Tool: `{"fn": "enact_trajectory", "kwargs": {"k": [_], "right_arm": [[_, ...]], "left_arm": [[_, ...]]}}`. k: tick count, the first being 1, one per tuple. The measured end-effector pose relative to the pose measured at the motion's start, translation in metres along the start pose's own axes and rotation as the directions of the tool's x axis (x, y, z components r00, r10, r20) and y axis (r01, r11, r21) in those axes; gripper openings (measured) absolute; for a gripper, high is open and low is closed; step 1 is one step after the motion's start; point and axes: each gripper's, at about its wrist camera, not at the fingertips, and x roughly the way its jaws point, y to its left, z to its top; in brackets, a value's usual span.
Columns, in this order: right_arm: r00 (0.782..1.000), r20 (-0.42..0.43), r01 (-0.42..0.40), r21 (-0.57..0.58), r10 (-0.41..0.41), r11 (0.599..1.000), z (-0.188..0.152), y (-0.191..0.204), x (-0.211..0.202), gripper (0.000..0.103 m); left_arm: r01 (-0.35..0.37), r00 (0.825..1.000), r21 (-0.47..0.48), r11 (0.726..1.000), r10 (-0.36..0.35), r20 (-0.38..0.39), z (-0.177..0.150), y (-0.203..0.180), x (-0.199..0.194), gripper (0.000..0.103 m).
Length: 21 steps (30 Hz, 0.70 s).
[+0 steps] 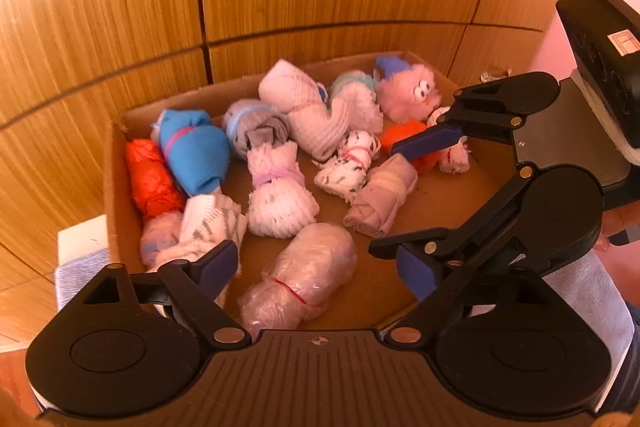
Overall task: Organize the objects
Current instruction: 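Carry both bundles into the box, lay them among the others, open both tools, then grasp the white pink-banded sock with the left tool while the right tool grasps the grey sock bundle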
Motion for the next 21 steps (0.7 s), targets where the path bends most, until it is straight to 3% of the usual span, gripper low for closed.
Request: {"fn": "enact_trajectory", "kwargs": {"k": [11,17,21], "right_arm": [[0.997,0.056,0.054,0.016,-0.055,0.998,-0.009,0.016,-0.053,0.079],[0.994,0.060,0.088,0.024,-0.089,0.996,-0.001,0.032,-0.052,0.082],[0.991,0.065,0.112,0.090,-0.118,0.990,-0.005,0.030,-0.059,0.088]], "left_arm": [[-0.016,0.998,-0.007,1.000,0.016,0.060,-0.008,-0.014,-0.041,0.094],[-0.018,0.997,-0.013,1.000,0.019,0.079,-0.016,-0.022,-0.061,0.096],[-0.026,0.995,-0.016,1.000,0.028,0.098,-0.024,-0.029,-0.071,0.098]]}}
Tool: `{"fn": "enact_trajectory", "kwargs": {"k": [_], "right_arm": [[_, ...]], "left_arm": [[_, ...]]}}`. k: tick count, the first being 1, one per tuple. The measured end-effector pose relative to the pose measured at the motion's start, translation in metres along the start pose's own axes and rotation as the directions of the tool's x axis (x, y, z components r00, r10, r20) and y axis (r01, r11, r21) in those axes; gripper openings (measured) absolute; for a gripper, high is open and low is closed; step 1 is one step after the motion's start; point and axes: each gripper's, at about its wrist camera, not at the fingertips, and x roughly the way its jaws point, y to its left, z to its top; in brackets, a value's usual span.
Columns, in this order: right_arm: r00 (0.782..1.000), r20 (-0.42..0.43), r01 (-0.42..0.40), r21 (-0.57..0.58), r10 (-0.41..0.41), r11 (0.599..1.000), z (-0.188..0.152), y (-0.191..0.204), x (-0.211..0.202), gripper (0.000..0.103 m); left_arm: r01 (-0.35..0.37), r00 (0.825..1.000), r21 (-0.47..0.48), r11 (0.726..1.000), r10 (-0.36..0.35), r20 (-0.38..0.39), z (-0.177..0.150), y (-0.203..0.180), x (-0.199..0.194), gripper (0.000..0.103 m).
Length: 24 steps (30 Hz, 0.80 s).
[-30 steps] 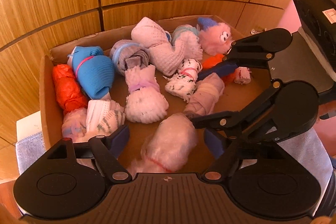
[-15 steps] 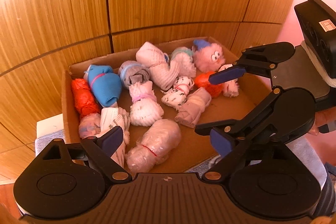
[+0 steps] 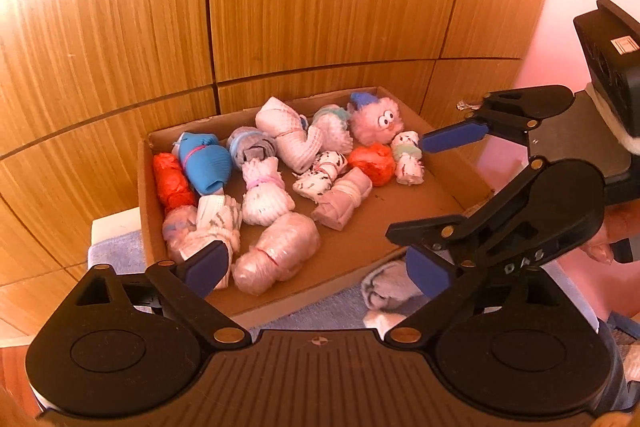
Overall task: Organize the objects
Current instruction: 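Grasp the white pink-banded sock with the left tool while the right tool grasps the grey sock bundle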
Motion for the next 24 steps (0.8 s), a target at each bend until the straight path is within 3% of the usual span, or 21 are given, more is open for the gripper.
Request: {"fn": "enact_trajectory", "kwargs": {"k": [7,13,19,22,24], "right_arm": [[0.996,0.053,0.067,0.160,-0.076,0.985,-0.035,0.003,-0.030,0.095],[0.980,0.120,0.109,0.347,-0.160,0.931,-0.075,-0.001,-0.051,0.097],[0.971,0.143,0.113,0.422,-0.189,0.899,-0.104,0.000,-0.057,0.098],[0.973,0.134,0.115,0.429,-0.189,0.896,-0.112,0.000,-0.053,0.098],[0.973,0.127,0.118,0.433,-0.191,0.894,-0.113,-0.001,-0.049,0.098]], "left_arm": [[-0.019,0.997,-0.015,1.000,0.020,0.076,-0.039,-0.019,-0.013,0.100],[-0.055,0.989,0.047,0.997,0.048,0.138,-0.078,-0.057,0.004,0.100],[-0.072,0.990,-0.001,0.997,0.072,0.125,-0.090,-0.067,0.033,0.097],[-0.064,0.992,-0.031,0.997,0.067,0.104,-0.090,-0.066,0.046,0.090],[-0.054,0.994,-0.042,0.998,0.058,0.091,-0.089,-0.065,0.052,0.077]]}}
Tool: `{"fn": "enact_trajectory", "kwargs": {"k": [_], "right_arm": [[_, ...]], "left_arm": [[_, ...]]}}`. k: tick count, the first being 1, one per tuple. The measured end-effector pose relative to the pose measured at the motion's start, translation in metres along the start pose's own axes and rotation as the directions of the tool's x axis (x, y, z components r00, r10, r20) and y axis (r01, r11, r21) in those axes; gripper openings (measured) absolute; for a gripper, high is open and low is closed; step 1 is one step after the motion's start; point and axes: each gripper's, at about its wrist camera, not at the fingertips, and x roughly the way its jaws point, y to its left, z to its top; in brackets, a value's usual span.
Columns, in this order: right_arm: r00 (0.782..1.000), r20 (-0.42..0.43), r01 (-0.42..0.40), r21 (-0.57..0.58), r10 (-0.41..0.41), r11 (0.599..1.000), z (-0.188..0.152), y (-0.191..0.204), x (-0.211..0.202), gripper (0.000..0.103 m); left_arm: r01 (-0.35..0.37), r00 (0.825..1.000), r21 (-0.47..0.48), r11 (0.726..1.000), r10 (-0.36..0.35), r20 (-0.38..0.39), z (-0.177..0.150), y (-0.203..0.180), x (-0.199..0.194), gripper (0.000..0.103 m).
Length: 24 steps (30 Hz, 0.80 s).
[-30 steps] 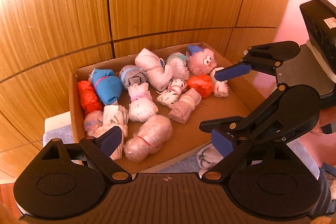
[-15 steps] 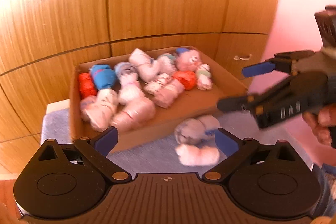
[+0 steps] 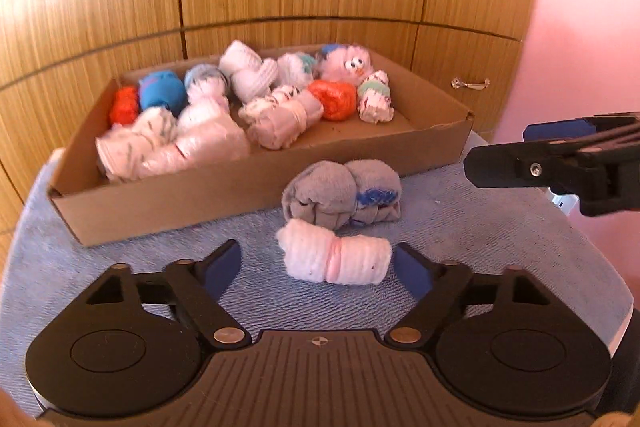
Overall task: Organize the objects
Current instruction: 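Grasp the white pink-banded sock with the left tool while the right tool grasps the grey sock bundle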
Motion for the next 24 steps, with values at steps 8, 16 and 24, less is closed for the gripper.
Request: {"fn": "enact_trajectory", "kwargs": {"k": [8,16,24], "right_arm": [[1.000,-0.003,-0.015,0.020,0.015,1.000,-0.001,0.007,0.014,0.098],[0.999,-0.006,-0.035,0.002,0.035,0.999,0.000,0.044,0.040,0.098],[0.999,-0.019,0.040,-0.019,-0.040,0.999,-0.003,0.075,0.075,0.091]], "left_arm": [[0.038,0.999,0.010,0.999,-0.038,0.006,-0.001,0.001,0.000,0.057],[-0.039,0.999,-0.001,0.999,0.039,0.023,-0.011,0.032,-0.029,0.057],[-0.108,0.994,-0.051,0.993,0.110,0.029,-0.021,0.069,-0.042,0.057]]}}
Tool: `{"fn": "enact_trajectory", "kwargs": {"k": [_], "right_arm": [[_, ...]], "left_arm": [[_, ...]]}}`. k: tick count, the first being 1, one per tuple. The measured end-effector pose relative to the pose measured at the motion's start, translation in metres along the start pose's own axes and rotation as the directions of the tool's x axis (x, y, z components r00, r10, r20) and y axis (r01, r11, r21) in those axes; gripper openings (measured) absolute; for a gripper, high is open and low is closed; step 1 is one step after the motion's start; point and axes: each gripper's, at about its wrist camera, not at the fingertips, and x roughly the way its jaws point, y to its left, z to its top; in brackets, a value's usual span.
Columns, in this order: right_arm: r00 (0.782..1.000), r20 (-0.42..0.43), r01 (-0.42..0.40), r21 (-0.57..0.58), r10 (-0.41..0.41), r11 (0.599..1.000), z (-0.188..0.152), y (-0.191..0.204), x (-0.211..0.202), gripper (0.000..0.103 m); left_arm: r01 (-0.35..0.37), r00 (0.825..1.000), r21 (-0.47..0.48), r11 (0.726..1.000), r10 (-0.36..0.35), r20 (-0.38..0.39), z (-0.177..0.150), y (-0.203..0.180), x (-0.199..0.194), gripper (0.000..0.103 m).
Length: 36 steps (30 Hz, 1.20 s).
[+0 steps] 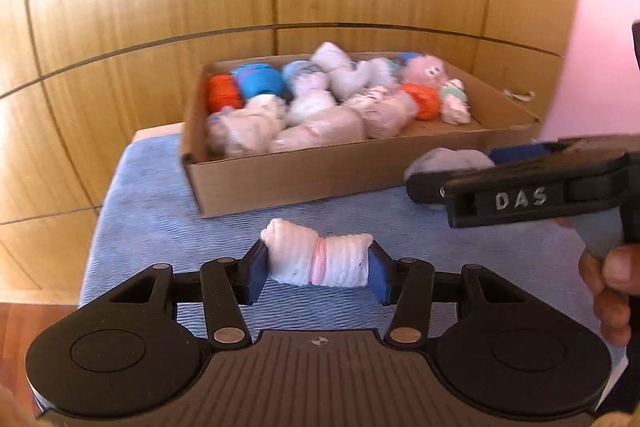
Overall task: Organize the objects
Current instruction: 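Grasp the white pink-banded sock with the left tool while the right tool grasps the grey sock bundle, then carry both sock bundles into the box, set them down, open both tools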
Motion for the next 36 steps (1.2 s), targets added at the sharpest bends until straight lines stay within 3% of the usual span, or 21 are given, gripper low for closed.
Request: {"fn": "enact_trajectory", "kwargs": {"k": [4,7,23,36], "right_arm": [[0.999,-0.016,0.043,0.001,-0.043,0.999,-0.005,0.005,0.010,0.067],[0.999,0.006,0.033,0.000,-0.033,0.999,-0.008,0.002,0.006,0.061],[1.000,0.019,-0.024,-0.077,0.025,0.997,-0.038,-0.036,-0.038,0.060],[0.997,0.071,-0.025,-0.096,0.032,0.995,-0.020,-0.060,-0.069,0.060]], "left_arm": [[0.001,1.000,-0.030,1.000,-0.001,-0.010,-0.002,0.010,0.002,0.057],[0.005,1.000,-0.032,0.999,-0.005,-0.008,-0.001,0.010,0.003,0.057],[-0.056,0.997,-0.028,0.998,0.055,-0.052,0.007,0.000,0.010,0.057],[-0.053,0.997,0.055,0.997,0.056,-0.054,0.027,-0.026,-0.002,0.057]]}}
